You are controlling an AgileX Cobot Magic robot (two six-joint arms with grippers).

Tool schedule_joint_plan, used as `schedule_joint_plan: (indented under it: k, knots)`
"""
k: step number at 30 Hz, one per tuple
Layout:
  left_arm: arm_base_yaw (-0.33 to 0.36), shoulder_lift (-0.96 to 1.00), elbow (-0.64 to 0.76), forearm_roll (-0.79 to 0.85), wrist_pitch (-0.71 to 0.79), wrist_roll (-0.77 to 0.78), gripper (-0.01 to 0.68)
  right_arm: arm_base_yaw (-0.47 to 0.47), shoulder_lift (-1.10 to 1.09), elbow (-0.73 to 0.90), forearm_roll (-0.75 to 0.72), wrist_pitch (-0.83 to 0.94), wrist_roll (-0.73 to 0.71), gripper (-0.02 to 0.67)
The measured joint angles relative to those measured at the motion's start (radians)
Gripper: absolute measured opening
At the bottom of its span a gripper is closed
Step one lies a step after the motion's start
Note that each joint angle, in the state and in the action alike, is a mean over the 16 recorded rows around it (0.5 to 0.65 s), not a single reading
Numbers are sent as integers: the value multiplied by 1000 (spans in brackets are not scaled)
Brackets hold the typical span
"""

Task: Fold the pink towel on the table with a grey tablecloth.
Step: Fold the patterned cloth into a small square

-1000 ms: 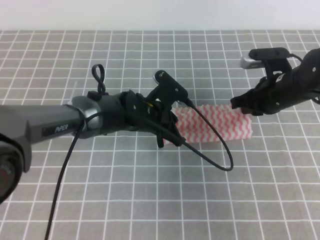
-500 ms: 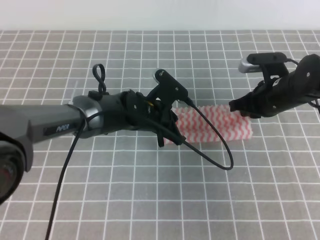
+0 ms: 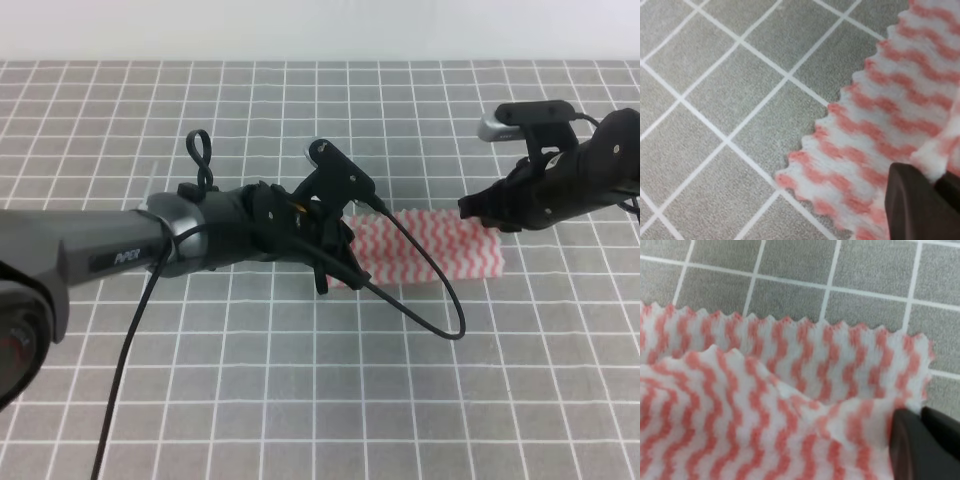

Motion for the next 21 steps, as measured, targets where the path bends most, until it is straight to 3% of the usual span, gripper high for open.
schedule_joint_plan:
  k: [21]
  knots:
    - [9, -2, 0, 0, -23, 1, -2, 0, 28, -1, 2, -34, 0, -17]
